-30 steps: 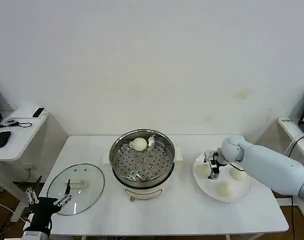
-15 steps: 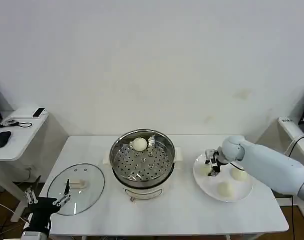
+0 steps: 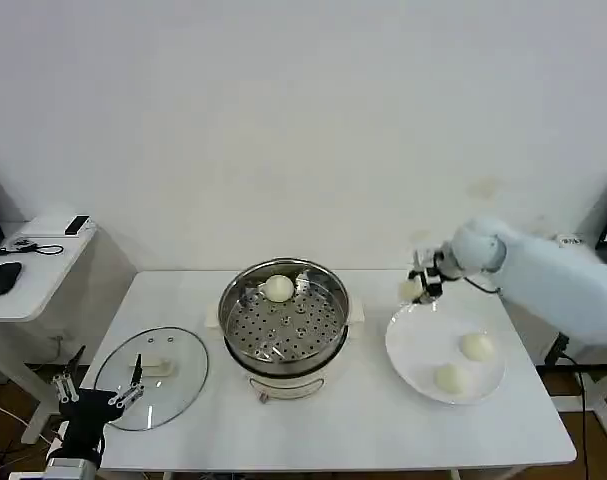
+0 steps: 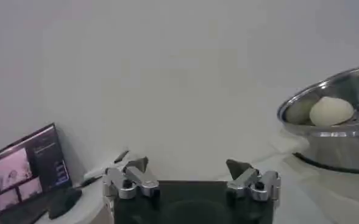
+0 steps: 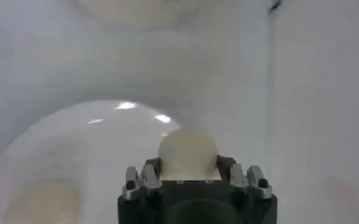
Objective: Take steamed baozi put them in steamer then cover it.
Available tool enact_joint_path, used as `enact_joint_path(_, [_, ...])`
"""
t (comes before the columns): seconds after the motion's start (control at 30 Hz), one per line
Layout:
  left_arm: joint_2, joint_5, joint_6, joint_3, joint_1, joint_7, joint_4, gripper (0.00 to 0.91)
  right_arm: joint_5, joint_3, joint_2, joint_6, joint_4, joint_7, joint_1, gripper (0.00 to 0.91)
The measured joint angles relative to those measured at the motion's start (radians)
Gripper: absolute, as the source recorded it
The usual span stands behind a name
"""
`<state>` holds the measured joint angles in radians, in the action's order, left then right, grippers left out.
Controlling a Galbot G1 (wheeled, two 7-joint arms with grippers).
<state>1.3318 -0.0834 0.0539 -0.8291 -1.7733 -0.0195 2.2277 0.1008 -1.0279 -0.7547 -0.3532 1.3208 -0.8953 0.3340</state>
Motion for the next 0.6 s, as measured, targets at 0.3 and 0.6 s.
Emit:
enact_joint_path(0.3, [-0.014,0.002,-0.005,-0.005,0.017,-0.001,-0.014,0.907,0.190,-0.111,-0.095,-0.081,0.069,0.053,0.203,0.635])
enact_joint_path(0.6, [-0.008,0.000,-0.006,-0.014,0.027,-0.001,-0.023,0.907,0.393,-0.182,-0.259,-0.202,0.104,0.133,0.253,0.635])
